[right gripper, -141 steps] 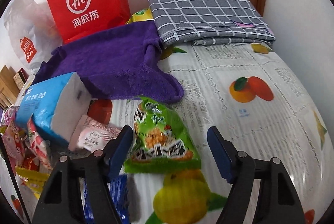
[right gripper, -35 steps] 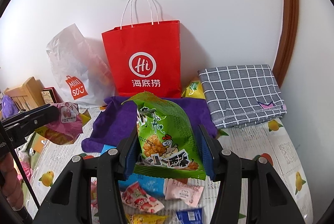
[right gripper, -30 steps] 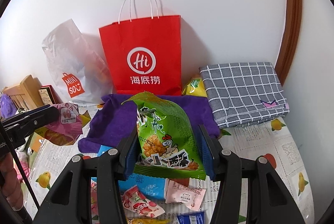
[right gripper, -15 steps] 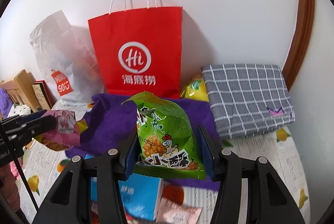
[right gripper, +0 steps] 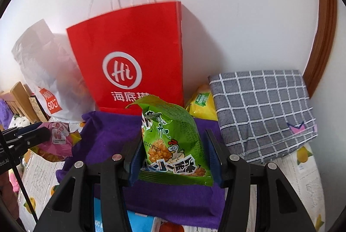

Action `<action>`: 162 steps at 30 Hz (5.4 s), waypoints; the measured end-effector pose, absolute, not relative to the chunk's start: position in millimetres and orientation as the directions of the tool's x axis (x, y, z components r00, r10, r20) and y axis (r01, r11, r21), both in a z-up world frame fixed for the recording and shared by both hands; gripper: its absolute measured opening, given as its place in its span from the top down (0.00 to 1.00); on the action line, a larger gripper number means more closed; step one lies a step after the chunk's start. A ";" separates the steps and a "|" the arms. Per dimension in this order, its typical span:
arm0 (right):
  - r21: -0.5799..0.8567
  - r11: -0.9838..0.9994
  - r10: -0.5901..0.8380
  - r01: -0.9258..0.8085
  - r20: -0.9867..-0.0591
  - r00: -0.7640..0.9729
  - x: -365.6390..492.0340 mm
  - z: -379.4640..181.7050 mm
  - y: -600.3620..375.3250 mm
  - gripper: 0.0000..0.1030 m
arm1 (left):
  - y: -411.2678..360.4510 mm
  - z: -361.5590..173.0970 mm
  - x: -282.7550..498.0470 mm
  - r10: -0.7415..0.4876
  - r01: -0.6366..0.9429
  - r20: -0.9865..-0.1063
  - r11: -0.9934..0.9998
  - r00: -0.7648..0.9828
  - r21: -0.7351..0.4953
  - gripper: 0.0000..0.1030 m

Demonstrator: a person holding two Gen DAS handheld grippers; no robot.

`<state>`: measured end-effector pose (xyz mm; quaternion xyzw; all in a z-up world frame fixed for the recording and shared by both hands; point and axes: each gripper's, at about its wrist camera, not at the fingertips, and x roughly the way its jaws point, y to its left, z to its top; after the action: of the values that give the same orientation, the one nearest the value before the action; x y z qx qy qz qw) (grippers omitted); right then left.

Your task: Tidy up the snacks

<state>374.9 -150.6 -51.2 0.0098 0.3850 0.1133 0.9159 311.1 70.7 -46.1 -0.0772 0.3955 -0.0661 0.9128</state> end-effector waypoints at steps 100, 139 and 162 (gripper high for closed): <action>0.032 0.989 0.107 -0.142 -0.822 0.559 157.2 -174.2 -199.7 0.52 | 93.7 -75.3 122.7 -0.122 -0.032 -0.761 0.982 0.637 -0.184 0.32; 0.073 0.988 0.139 -0.139 -0.814 0.564 157.8 -174.9 -205.8 0.52 | 104.5 -155.9 132.6 -0.149 -0.058 -0.846 0.976 0.513 -0.208 0.70; 0.083 0.988 0.142 -0.128 -0.804 0.578 148.3 -164.5 -210.8 0.54 | 105.1 -138.9 116.2 -0.090 -0.059 -0.829 0.987 0.551 -0.147 0.63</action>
<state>148.3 -210.8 -164.5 0.0082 0.4531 0.0760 0.8882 116.2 105.1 -138.9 -0.0788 0.4735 -0.0088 0.8772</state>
